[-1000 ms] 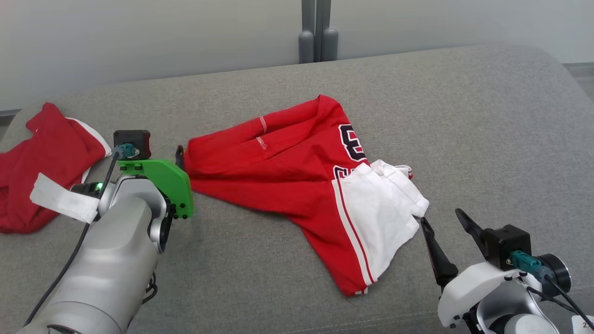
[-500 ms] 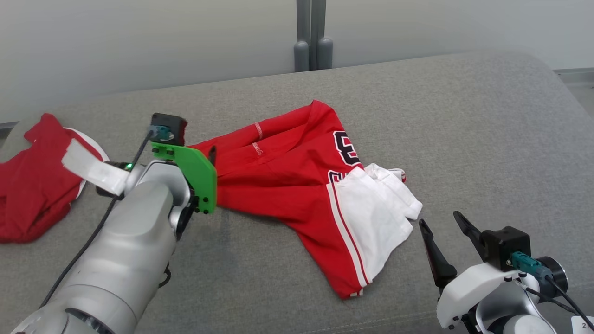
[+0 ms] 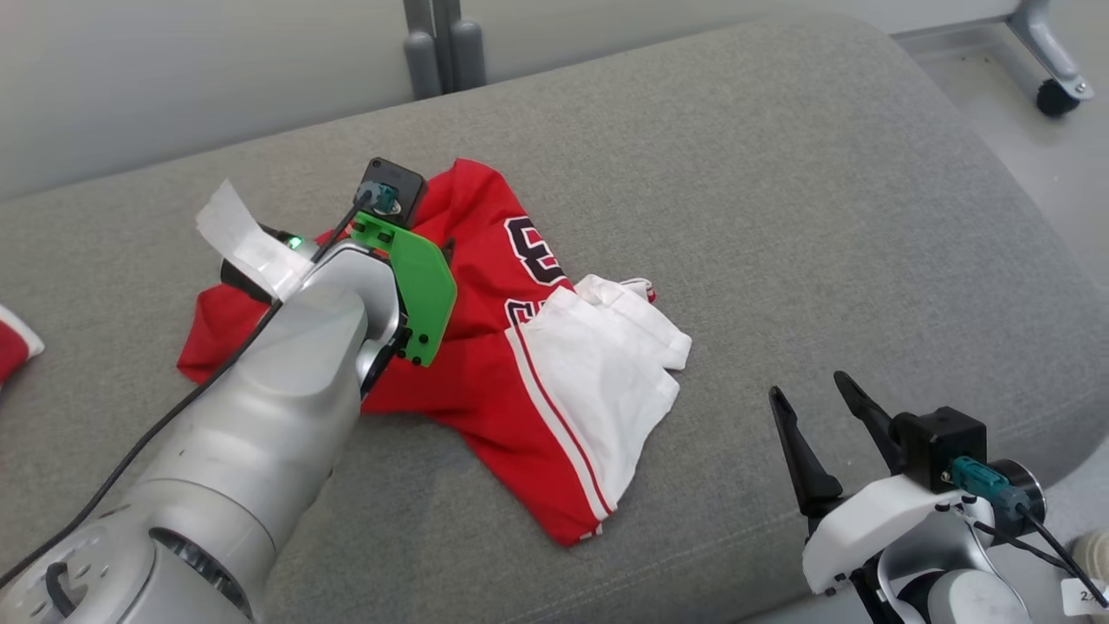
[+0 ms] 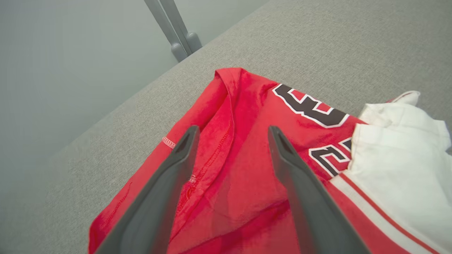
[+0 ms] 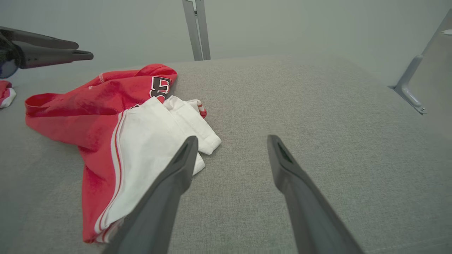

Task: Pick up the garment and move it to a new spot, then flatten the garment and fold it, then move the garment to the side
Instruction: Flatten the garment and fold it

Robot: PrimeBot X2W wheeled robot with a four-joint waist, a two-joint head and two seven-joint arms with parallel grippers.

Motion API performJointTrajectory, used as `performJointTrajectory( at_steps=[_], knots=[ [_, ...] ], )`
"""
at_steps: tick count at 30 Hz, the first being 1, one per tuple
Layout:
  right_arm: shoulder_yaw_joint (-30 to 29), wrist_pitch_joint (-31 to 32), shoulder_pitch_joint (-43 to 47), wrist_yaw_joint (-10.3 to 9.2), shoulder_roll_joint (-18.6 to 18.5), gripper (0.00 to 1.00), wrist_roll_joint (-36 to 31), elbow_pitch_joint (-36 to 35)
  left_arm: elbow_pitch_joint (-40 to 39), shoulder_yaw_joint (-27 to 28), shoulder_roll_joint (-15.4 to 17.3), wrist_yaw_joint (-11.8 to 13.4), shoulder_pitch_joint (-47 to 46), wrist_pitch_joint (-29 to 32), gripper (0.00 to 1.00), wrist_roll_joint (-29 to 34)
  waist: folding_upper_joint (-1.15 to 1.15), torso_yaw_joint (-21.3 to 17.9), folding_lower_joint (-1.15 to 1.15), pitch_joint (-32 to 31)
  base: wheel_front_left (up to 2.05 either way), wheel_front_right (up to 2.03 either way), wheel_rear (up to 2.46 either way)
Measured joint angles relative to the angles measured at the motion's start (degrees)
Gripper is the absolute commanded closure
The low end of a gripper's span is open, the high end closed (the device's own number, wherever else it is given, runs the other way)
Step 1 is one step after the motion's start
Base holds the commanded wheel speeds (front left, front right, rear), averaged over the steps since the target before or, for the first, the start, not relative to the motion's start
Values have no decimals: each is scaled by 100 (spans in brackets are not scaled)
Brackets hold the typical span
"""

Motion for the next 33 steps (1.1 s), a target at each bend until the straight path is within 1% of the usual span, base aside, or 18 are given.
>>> performJointTrajectory(
  at_steps=[3, 6, 11, 16, 19, 24, 25, 26, 27, 33],
  knots=[
    [46, -57, -56, 0, 0, 0, 27, 42, 107, -77, 58, 81, -149, -31, 0, 85, 0, -206, 0, 162, 0, 0, 0],
    [55, -104, -116, 0, -1, 0, 36, 60, 181, -165, 147, 91, -290, -81, 0, 176, 0, -401, 0, 328, 0, 0, 0],
    [65, -192, -137, 0, -2, 0, 98, 103, 347, -174, 254, 156, -427, 57, 0, 203, 0, -660, 0, 630, 0, 0, 0],
    [115, -281, -177, 0, -1, 0, 140, 181, 465, -231, 337, 393, -564, 186, 0, 258, 0, -841, 0, 886, 0, 0, 0],
    [158, -310, -222, 0, -1, 0, 186, 218, 510, -298, 392, 478, -598, 308, 0, 304, 0, -929, 0, 977, 0, 0, 0],
    [192, -343, -230, 0, 0, 0, 236, 263, 539, -415, 435, 469, -614, 514, 0, 376, 0, -991, 0, 1078, 0, 0, 0],
    [188, -352, -231, 0, -1, 0, 236, 267, 546, -470, 437, 470, -616, 598, 3, 403, 0, -990, 0, 1095, 0, 0, 0],
    [182, -359, -234, 0, 0, 0, 238, 270, 554, -526, 450, 470, -616, 710, 3, 434, 0, -983, 0, 1110, 0, 0, 0],
    [171, -360, -238, 0, 0, 0, 244, 275, 560, -567, 474, 469, -616, 788, 0, 464, 0, -971, 1, 1121, 0, 0, 0],
    [121, -392, -248, 0, 0, 0, 248, 313, 590, -689, 577, 390, -620, 1012, 0, 515, 0, -834, 0, 1148, 0, 0, 0]
  ],
)
